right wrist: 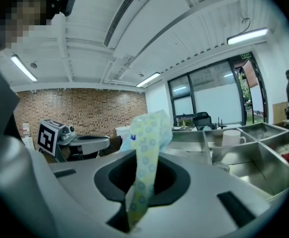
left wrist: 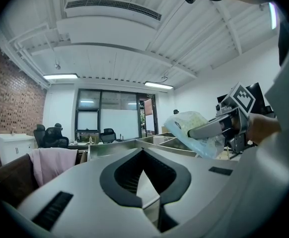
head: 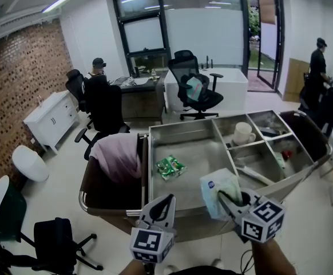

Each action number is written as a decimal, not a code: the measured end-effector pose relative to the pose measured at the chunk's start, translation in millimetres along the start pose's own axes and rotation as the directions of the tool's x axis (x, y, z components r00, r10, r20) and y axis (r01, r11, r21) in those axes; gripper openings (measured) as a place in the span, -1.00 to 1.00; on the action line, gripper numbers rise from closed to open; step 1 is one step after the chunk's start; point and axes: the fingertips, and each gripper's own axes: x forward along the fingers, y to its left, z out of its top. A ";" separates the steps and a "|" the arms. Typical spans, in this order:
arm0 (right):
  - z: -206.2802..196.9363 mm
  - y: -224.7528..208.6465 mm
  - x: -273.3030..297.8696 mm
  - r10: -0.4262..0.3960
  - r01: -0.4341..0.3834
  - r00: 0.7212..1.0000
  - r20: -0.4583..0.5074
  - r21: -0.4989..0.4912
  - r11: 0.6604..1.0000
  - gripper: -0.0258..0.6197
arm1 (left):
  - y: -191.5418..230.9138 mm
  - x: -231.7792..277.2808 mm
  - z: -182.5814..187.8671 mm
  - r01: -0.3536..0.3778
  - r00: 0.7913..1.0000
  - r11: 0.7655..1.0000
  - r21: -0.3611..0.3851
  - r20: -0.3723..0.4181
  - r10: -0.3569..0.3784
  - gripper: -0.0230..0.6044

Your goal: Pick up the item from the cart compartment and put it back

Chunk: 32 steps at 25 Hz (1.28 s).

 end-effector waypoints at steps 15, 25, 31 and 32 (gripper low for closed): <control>11.8 -10.5 8.4 -0.026 0.026 1.000 0.013 -0.014 1.000 -0.74 | 0.8 -2.0 1.6 -0.004 1.000 1.000 -0.002 0.008 0.004 -0.93; 42.9 -33.9 38.2 -0.063 0.063 0.998 0.003 -0.098 0.993 -0.74 | 6.3 -4.7 -4.0 -0.018 1.000 1.000 -0.006 0.004 0.018 -0.93; 59.5 -57.2 67.2 -0.085 0.083 0.996 -0.020 -0.090 0.992 -0.74 | 8.3 -4.0 0.0 -0.020 1.000 1.000 -0.012 0.012 0.020 -0.93; 60.7 -62.5 73.3 -0.088 0.085 0.996 -0.030 -0.086 0.993 -0.74 | 8.2 -3.6 0.3 -0.020 1.000 1.000 -0.013 0.013 0.020 -0.93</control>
